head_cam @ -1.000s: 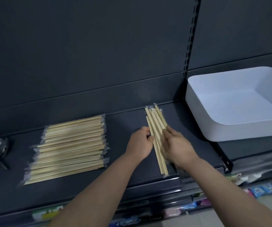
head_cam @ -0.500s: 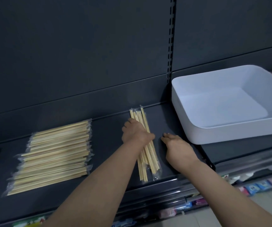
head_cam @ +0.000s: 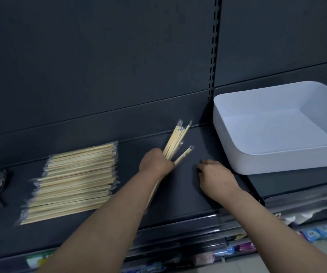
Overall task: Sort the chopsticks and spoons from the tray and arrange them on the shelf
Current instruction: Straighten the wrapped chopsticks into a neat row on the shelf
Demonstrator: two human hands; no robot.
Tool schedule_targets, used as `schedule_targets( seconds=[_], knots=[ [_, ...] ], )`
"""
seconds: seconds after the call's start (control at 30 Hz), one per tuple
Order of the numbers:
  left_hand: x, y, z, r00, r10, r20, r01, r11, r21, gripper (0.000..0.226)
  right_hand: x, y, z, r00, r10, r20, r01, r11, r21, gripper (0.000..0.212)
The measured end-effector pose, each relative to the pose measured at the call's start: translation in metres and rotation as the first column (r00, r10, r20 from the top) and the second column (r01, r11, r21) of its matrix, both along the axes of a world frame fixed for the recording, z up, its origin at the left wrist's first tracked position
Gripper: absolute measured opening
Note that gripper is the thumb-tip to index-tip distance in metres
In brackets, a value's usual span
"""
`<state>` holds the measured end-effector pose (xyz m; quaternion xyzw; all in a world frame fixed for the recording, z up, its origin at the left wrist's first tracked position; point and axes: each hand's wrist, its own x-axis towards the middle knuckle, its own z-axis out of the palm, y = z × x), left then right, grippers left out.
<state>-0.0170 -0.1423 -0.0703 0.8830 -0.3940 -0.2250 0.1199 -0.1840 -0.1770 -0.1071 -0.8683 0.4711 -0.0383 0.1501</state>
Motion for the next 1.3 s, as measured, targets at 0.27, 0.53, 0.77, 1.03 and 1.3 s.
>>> schedule_targets(
  seconds=[0.27,0.53,0.77,1.03,1.3],
  knots=[
    [-0.012,0.007,-0.006,0.993,-0.115,0.020,0.113,0.991,0.066,0.029,0.004,0.005,0.002,0.999,-0.003,-0.048,0.005,0.999,0.047,0.037],
    [-0.007,0.002,0.033,0.919,-0.133,-0.371,-0.067,0.874,-0.481,0.015,0.007,0.013,0.021,0.917,-0.074,0.393,-0.082,0.927,0.365,0.050],
    [-0.019,0.019,0.083,0.721,-0.510,-0.469,-0.078,0.613,-0.786,0.013,0.037,0.023,0.045,0.612,-0.173,0.772,-0.255,0.881,0.399,0.029],
    [-0.023,0.029,0.071,0.754,-0.455,-0.475,-0.042,0.687,-0.725,0.018,0.040,0.030,0.024,0.643,-0.221,0.734,-0.192,0.880,0.434,0.049],
    [-0.022,0.026,0.065,0.604,-0.442,-0.663,-0.293,0.651,-0.700,0.018,0.051,0.035,0.023,0.605,-0.207,0.769,-0.105,0.937,0.335,0.021]
  ],
)
